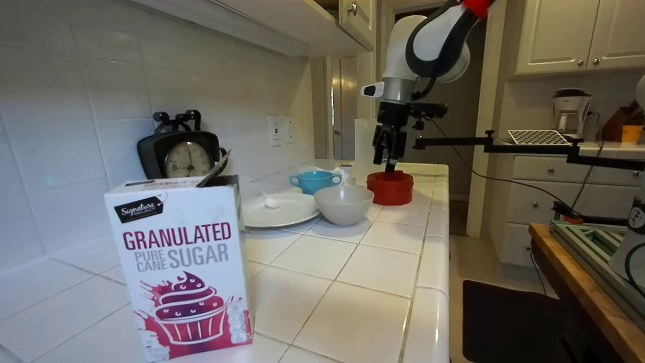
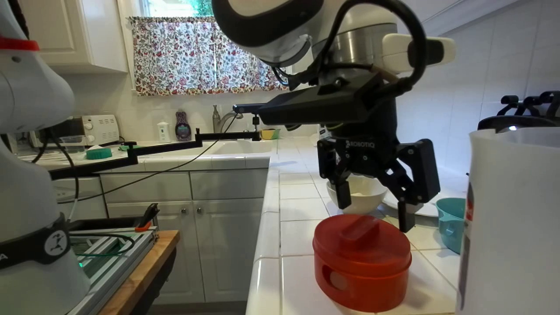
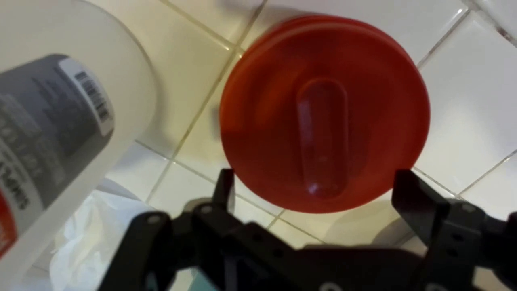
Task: Put the red lid on the jar
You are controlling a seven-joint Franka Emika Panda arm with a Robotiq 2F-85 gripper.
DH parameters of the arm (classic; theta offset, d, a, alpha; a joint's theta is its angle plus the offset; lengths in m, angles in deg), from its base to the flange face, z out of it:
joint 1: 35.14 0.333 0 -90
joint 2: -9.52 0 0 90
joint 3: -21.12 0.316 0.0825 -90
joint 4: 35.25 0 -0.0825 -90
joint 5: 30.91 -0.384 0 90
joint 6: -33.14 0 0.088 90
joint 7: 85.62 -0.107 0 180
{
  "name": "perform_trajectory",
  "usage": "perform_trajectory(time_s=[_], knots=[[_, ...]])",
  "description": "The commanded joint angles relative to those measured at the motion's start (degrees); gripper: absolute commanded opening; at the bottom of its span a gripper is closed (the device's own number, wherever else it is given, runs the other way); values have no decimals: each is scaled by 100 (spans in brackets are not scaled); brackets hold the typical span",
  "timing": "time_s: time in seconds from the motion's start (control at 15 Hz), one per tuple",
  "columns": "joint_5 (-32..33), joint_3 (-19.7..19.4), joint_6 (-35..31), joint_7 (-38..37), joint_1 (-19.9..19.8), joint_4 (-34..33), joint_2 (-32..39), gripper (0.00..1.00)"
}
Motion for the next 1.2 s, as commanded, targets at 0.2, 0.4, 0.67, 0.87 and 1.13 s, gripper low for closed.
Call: perform_trajectory(time_s=[0.2, 0.4, 0.67, 0.87, 1.13], knots=[[96, 121, 310, -159, -137, -216, 190, 75], [115, 141, 256, -182, -152, -204, 217, 49], [138, 161, 247, -203, -167, -193, 225, 27], [154, 171, 235, -224, -169, -191, 223, 25], [273, 169, 312, -266, -175, -169, 175, 8]])
